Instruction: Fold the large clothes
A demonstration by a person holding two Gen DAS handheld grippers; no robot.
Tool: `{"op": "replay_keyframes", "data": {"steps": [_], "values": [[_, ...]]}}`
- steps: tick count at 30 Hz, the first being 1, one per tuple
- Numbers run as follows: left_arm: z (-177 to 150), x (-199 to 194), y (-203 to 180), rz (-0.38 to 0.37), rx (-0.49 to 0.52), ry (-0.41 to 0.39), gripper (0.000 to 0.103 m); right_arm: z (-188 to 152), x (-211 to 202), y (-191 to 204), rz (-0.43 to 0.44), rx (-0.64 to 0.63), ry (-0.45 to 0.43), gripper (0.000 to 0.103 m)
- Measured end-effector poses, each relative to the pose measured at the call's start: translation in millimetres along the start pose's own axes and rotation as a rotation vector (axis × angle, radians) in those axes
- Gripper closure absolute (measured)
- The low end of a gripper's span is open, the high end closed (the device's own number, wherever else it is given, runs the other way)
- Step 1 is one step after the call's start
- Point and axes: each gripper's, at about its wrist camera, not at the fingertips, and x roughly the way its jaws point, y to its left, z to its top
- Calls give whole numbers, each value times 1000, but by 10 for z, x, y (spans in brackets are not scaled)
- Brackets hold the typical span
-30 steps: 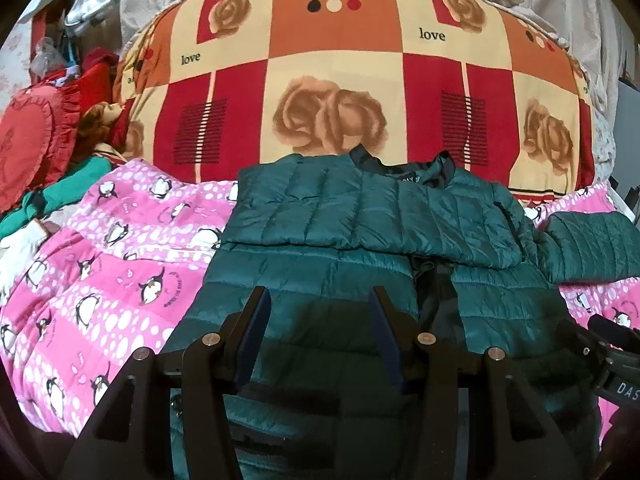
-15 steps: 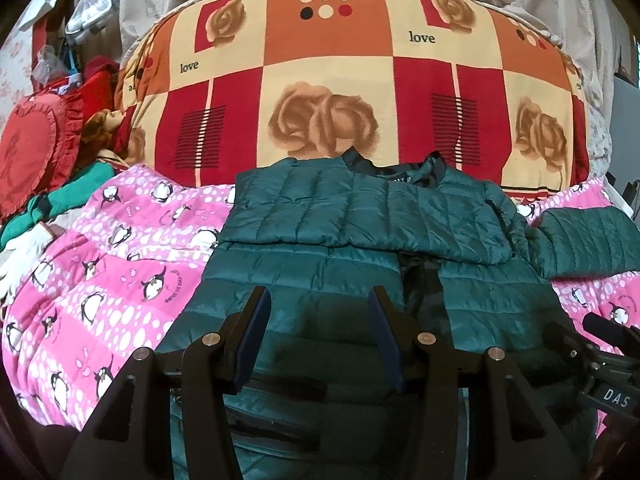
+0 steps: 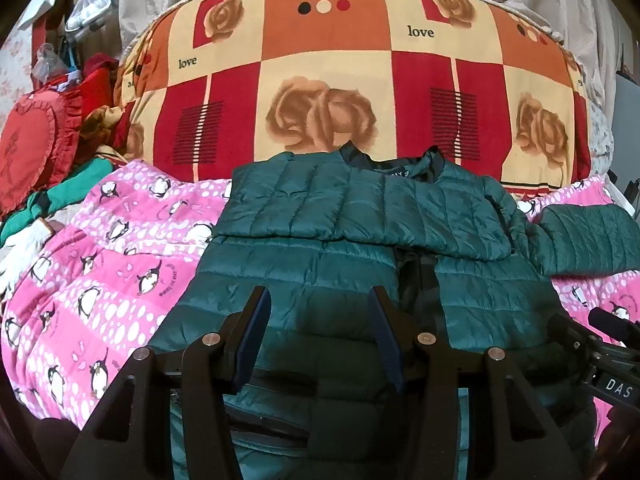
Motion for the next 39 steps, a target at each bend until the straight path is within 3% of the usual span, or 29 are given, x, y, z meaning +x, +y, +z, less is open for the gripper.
{"op": "replay_keyframes", "data": {"steps": [11,20,29,39], "values": [[-9,120,-105,-33,-3,32,73,35,48,-47,-5,7,4,13],[13,229,-249,-65,8,59,73,183,109,-301,-52,47,-23,13],[35,316,-299,-77,23,71,73,448,165,-866,-159,110,-72,13],[6,477,-283,-76,13,97,73,544,185,-1760,-276,243,-110,13]]}}
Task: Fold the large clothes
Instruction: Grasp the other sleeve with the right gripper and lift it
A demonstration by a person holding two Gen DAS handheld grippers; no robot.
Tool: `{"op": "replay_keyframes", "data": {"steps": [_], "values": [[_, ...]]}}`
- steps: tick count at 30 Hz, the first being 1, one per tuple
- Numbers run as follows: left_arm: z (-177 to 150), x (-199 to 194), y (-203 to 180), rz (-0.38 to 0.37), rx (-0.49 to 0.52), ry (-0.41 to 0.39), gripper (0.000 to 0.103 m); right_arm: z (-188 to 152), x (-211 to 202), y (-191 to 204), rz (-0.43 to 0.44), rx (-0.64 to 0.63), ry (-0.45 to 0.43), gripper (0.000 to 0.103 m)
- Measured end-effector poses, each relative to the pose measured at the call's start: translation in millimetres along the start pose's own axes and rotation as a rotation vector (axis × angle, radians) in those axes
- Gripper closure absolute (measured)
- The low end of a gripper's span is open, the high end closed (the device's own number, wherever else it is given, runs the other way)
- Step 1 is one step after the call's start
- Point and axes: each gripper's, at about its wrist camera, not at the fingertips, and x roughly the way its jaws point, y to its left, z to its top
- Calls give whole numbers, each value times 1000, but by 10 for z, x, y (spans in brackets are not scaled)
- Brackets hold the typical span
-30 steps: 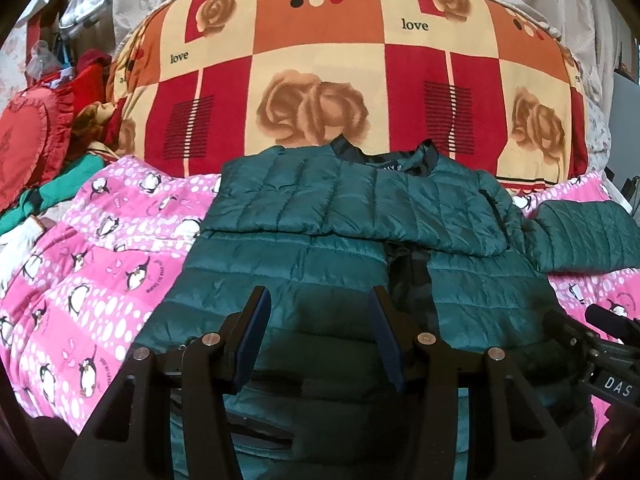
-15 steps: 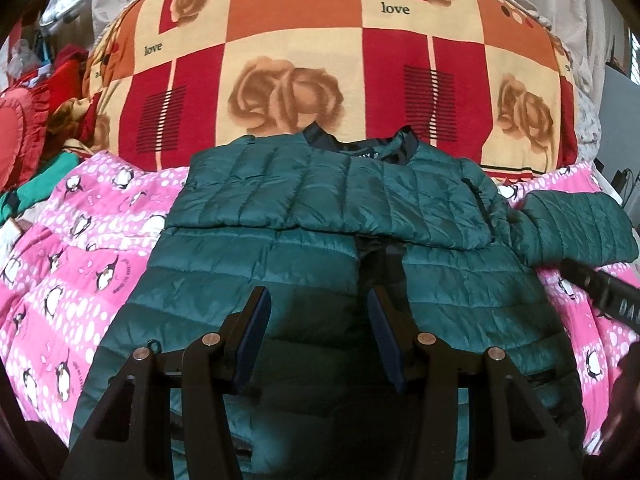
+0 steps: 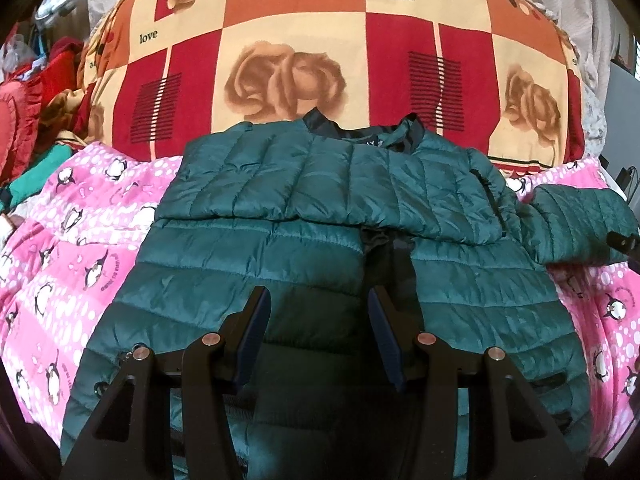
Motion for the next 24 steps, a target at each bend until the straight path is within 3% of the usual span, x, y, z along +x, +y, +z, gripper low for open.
{"op": "replay_keyframes", "data": {"steps": [7,17,24], "values": [[-33,134,59,1,-14,32,73,240,48,-789,-106,179,-63,13],[-1,208,99,13,-6,36,73,586,388,-1748,-236,384,-66,13],[-4,308,129,23,-5,65,73,641,719,-2066,-235,466,-88,12]]}}
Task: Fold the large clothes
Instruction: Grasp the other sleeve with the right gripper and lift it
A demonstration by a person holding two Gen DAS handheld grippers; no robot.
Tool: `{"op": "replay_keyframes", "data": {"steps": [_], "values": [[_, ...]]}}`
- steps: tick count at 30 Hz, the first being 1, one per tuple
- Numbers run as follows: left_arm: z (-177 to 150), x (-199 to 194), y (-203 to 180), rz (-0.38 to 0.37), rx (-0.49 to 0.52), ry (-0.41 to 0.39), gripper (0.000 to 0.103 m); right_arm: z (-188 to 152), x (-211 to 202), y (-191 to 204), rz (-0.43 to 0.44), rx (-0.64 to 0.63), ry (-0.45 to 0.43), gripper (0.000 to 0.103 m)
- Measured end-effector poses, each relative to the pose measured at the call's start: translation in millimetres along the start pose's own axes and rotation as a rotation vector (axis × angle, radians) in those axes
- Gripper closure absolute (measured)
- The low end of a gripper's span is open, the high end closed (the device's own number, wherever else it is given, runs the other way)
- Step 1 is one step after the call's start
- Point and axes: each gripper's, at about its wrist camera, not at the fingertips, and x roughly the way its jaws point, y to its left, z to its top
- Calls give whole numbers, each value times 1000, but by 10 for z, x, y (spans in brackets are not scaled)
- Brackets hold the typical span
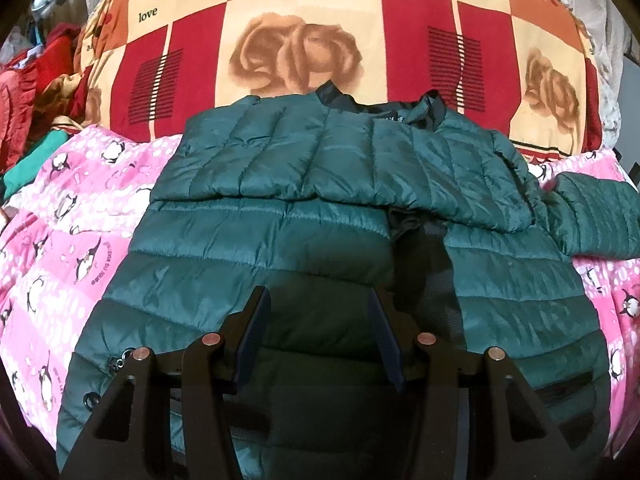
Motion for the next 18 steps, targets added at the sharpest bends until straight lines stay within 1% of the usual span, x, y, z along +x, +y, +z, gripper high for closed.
{"op": "replay_keyframes", "data": {"steps": [1,3,4,5,8,12,13,15,18], "values": [[-2,3,2,2,-1,-1,73,28,39,20,12,-8,4,14],[7,2,12,4,-3,-5,73,39,54,39,44,-17,16,39],[13,-3,13,6,-3,-7,73,38,32,43,52,-16,17,72],[18,-12,18,9,-2,-12,73,48,-17,24,77,-8,10,84],[33,-45,38,19,6,-27,73,35,-214,2,184,14,-11,88],[59,-103,121,22,-6,-40,73,-30,-589,168,354,-47,-27,89],[63,-117,144,22,-13,-42,73,-55,-694,240,401,-65,-28,90],[74,-148,206,25,-31,-46,73,-112,-852,371,464,-86,-29,90],[85,-190,280,27,-47,-53,73,-220,-1055,675,586,-104,7,91]]}}
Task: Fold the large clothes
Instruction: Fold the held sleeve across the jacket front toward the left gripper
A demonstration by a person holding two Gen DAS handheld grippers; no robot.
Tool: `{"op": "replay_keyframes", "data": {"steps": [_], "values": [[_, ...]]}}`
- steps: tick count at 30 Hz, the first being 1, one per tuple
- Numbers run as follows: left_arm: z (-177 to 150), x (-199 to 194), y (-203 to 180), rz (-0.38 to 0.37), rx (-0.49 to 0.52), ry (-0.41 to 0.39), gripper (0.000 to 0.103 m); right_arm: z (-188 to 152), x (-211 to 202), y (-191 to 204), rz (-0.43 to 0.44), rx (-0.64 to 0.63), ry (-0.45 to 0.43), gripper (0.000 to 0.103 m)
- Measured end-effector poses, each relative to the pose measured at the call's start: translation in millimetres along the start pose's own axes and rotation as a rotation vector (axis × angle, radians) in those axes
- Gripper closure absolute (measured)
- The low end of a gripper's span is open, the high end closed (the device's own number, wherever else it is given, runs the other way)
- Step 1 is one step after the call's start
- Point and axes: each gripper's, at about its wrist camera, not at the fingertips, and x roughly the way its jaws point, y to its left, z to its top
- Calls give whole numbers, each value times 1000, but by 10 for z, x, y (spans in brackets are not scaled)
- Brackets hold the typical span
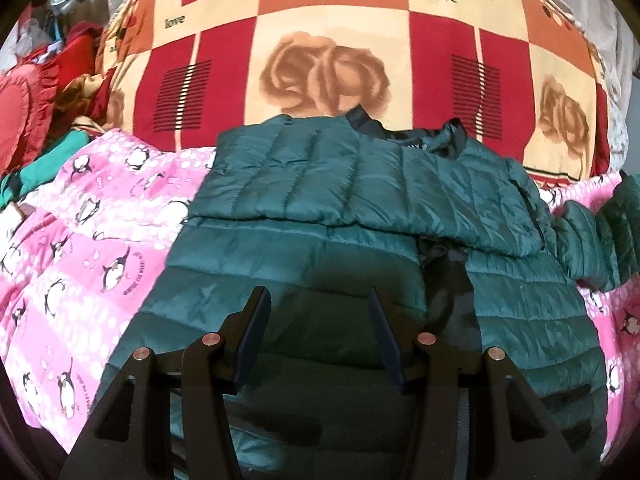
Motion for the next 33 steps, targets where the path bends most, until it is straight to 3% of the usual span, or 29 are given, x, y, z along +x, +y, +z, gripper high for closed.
{"op": "replay_keyframes", "data": {"steps": [10,22,28,31,33], "values": [[60,-46,293,27,-52,-15,73,-591,383,1702,274,-219,166,93],[73,50,573,30,-90,-13,73,-1911,1215,3184,416,-380,426,94],[84,128,668,50,-89,-4,73,-2551,1681,3533,395,-423,541,92],[85,166,706,53,-97,8,73,-2691,1820,3523,388,-383,619,85],[78,189,717,54,-98,18,73,-2657,1756,3526,409,-377,619,71]]}}
